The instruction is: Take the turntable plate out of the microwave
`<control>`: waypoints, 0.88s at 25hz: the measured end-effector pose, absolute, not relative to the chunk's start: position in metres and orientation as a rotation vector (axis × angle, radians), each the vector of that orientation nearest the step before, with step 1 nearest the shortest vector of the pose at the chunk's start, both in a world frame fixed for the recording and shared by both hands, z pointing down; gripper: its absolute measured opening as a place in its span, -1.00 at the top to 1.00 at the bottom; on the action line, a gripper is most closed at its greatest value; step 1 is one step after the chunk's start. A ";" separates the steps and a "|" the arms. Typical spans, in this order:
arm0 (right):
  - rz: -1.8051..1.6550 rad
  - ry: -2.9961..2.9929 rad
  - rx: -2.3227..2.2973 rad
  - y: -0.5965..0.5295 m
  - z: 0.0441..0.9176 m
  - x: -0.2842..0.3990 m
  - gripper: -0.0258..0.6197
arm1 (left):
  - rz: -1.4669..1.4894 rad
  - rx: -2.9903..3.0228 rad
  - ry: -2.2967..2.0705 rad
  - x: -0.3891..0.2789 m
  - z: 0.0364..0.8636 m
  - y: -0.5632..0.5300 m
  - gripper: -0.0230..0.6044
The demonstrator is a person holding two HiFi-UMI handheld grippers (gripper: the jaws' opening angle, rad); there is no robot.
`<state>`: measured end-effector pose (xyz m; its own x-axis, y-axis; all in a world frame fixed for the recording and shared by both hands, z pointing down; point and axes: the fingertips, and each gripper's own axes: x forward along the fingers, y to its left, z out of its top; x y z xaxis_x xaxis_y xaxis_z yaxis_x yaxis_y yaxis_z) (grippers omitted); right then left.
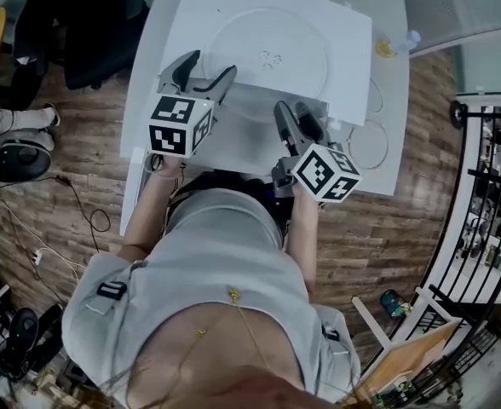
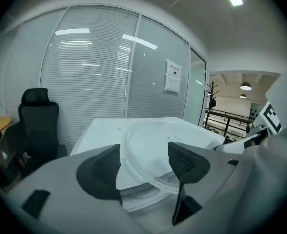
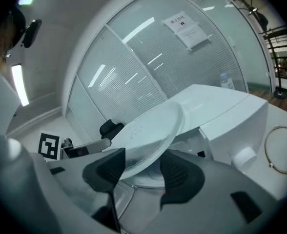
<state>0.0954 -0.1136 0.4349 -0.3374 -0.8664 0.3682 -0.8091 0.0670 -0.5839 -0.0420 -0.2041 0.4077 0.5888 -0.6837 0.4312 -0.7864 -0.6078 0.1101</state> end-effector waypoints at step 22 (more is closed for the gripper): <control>-0.736 2.581 -1.815 -0.085 0.431 0.089 0.07 | 0.185 2.569 -1.070 -0.048 0.399 -0.124 -0.09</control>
